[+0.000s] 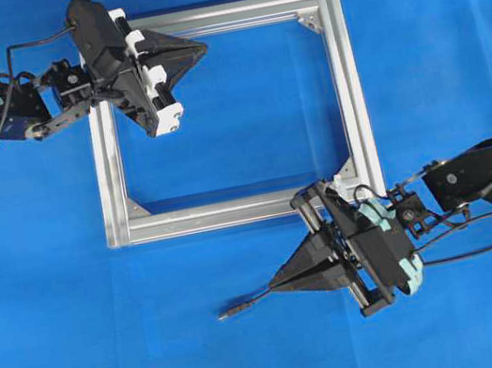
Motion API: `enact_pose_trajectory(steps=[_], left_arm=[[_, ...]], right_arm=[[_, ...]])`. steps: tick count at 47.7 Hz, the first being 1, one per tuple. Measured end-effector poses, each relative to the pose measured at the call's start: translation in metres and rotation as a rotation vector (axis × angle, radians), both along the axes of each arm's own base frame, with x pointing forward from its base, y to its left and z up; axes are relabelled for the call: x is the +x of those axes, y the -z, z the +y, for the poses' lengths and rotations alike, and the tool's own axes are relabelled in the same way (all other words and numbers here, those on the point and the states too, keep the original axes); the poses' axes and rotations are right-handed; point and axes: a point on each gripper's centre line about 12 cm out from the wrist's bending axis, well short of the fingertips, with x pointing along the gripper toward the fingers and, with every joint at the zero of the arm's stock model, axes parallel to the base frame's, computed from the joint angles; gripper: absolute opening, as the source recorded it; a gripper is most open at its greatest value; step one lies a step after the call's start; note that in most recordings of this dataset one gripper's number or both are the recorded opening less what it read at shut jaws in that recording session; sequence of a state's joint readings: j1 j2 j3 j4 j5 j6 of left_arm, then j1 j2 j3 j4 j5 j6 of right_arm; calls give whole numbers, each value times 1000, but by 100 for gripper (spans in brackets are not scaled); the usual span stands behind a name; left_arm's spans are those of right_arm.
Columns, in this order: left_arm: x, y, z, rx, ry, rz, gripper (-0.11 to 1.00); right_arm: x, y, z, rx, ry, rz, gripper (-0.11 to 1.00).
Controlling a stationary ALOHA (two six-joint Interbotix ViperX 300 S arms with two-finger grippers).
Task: Insert the wire through the string loop located on the right side.
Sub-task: 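Lower the right gripper onto the black USB cable plug end and close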
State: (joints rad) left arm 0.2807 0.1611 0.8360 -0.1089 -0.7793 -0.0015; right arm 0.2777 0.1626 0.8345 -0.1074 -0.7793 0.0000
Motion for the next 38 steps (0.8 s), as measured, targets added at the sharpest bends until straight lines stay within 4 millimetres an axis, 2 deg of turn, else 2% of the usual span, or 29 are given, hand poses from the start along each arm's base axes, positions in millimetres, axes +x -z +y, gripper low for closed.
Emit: enact_pose_trajectory(steps=[6, 16, 27, 33, 38], left_arm=[[-1, -4, 0, 9, 6, 10, 0], [-1, -4, 1, 7, 5, 15, 0], [-1, -4, 0, 8, 8, 16, 0], [0, -6, 1, 10, 8, 10, 0], [2, -7, 1, 11, 10, 5, 0]], right_arm=[[0, -7, 7, 1, -17, -1, -6], [2, -5, 13, -17, -21, 64, -6], [3, -5, 14, 45, -5, 95, -5], [3, -5, 14, 70, 1, 104, 7], [3, -5, 13, 87, 18, 112, 32]])
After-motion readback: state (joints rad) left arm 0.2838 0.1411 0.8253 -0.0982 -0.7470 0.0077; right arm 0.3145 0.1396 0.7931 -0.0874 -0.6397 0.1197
